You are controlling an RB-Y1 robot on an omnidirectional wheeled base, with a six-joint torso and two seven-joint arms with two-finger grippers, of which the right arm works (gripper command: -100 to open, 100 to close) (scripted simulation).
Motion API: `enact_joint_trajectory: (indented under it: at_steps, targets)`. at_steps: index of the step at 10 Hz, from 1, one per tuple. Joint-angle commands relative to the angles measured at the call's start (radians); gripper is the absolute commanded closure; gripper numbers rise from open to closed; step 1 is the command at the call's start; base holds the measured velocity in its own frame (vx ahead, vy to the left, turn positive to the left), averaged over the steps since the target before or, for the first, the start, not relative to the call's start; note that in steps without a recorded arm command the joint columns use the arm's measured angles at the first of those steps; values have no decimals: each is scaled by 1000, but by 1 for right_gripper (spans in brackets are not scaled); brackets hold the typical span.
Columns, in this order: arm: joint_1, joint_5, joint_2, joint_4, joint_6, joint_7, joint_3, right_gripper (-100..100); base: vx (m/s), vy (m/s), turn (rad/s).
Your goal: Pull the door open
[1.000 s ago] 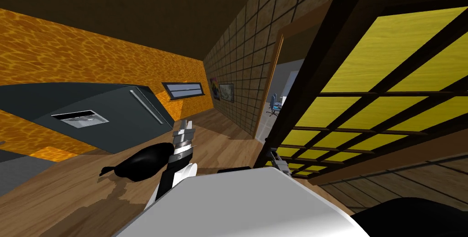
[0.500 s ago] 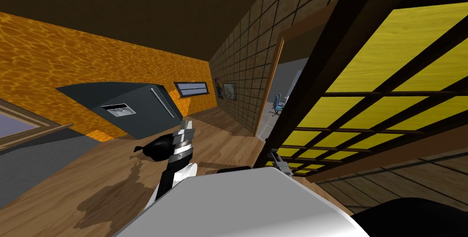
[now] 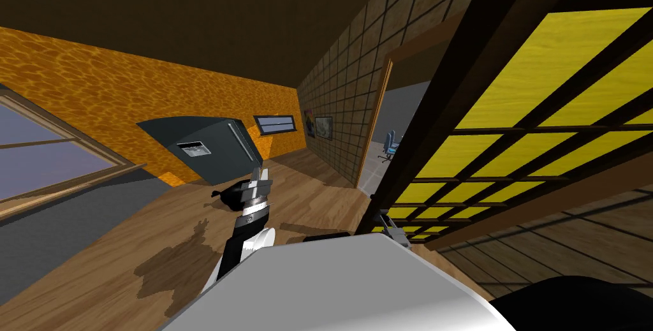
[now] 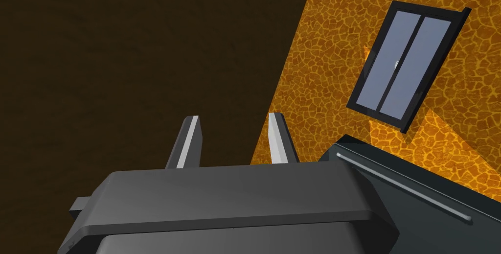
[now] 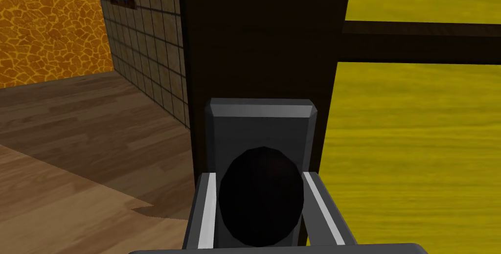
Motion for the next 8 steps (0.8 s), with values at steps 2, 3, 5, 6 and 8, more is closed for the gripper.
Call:
enact_joint_trajectory:
  at_steps: [2,3,5,6,8]
  targets:
    - [-4,4,-6,18,-19,-12,11,100,-172,-38,138]
    - [-6,5,-9,25,-28,-17,16,100,-193,-49,133]
    - [-10,8,-14,42,-46,-29,26,100,-216,-49,137]
    - [-13,10,-17,50,-55,-35,31,100,-240,-22,146]
    - [-16,13,-23,65,-72,-45,41,100,-194,-18,117]
